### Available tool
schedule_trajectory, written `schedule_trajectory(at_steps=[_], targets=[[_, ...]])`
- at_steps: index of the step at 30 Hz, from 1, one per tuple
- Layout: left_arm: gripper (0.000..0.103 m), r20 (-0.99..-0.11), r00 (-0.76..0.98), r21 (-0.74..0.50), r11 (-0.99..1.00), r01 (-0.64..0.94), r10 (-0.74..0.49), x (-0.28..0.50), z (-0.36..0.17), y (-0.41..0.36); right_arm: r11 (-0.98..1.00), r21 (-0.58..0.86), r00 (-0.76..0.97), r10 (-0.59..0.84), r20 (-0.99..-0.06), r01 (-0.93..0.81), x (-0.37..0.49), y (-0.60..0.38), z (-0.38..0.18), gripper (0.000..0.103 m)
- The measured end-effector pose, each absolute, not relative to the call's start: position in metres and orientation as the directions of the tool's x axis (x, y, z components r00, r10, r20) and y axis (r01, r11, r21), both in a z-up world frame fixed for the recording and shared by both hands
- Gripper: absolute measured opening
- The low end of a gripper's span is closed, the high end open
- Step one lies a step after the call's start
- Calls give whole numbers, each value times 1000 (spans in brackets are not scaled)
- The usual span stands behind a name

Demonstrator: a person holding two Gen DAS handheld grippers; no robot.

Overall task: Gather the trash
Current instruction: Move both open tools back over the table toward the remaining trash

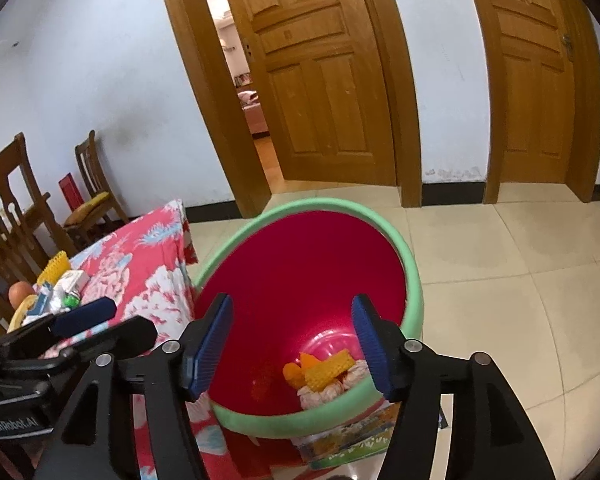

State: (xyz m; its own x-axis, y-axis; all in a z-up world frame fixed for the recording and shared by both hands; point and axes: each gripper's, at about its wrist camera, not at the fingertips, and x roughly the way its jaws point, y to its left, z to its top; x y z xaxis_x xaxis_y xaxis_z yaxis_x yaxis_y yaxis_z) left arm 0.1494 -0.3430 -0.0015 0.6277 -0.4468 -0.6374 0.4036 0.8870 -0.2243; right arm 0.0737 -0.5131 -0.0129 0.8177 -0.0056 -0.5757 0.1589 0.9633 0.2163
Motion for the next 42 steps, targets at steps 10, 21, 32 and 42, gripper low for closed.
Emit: schedule_trajectory(at_steps=[10, 21, 32, 42], targets=[[96, -628, 677, -184, 919, 349, -383, 154, 8, -311, 972, 200, 839, 7, -544, 122, 76, -490, 2, 71], [96, -613, 717, -184, 943, 278, -331, 157, 18, -254, 967, 251, 850, 95, -518, 44, 100, -446, 15, 72], [96, -607, 734, -210, 953, 220, -303, 163, 19, -206, 974, 227, 841, 132, -524, -11, 122, -397, 18, 72], [96, -610, 757, -197, 970, 141, -234, 167, 19, -147, 966, 252, 811, 192, -553, -57, 143, -363, 10, 73]])
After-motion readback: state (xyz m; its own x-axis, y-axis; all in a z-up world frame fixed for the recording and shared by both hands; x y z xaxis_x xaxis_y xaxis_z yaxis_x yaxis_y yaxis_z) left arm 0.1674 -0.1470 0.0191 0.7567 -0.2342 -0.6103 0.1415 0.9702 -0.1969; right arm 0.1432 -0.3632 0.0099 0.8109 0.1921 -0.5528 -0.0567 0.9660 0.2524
